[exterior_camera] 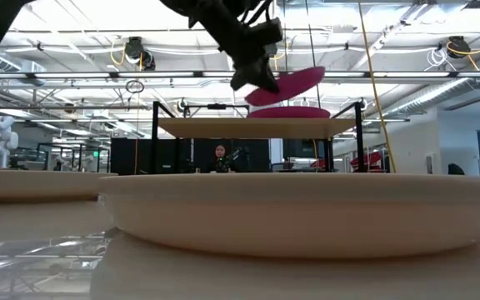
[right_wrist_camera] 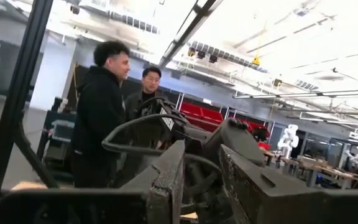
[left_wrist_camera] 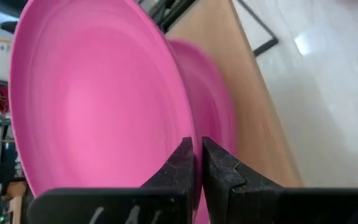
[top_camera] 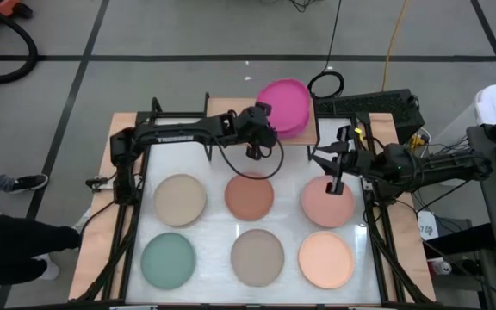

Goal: Place and stack plates onto a shelf
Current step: Stack the pink plate on top of pink plate on the shelf

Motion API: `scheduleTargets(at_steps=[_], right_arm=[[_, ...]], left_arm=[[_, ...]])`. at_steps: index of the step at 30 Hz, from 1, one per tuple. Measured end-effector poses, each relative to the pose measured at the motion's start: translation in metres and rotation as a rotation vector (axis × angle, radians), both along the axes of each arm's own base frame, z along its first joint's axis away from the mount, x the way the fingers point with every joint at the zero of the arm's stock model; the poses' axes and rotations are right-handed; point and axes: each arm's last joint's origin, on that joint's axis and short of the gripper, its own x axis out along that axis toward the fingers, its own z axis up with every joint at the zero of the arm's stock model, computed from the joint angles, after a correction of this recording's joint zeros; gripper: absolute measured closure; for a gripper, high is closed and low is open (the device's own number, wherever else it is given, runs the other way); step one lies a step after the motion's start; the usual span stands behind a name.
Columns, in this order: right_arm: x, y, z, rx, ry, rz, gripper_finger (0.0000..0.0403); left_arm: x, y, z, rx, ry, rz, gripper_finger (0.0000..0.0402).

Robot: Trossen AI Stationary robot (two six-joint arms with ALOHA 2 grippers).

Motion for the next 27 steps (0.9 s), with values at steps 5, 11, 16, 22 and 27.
scheduleTargets(at_steps=[5, 11, 16, 22, 27], right_arm=[[-0.0004, -0.0001, -0.0008, 0.023, -0.022, 0.008, 0.0319], [-0.0004, -0.0001, -0.0008, 0.024, -0.022, 0.009, 0.0319], [-0.0003, -0.0001, -0.0008, 0.025, -0.021, 0.009, 0.0319], [-0.0001, -0.0001, -0.001, 0.032, -0.021, 0.012, 0.0319], [-0.0001, -0.0001, -0.0011, 0.038, -0.021, 0.014, 0.0319]], left_arm=[[0.0041, 0.0004, 0.0024, -0.009, -0.02, -0.003, 0.0344], [0.005, 0.0013, 0.0037, -0.023, -0.055, 0.025, 0.0322], [0.0056, 0.0019, 0.0054, -0.015, -0.076, 0.049, 0.032], [0.0051, 0.0011, 0.0043, -0.04, -0.077, 0.066, 0.0293], [0.0054, 0.0008, 0.0048, -0.045, -0.09, 0.088, 0.0222]])
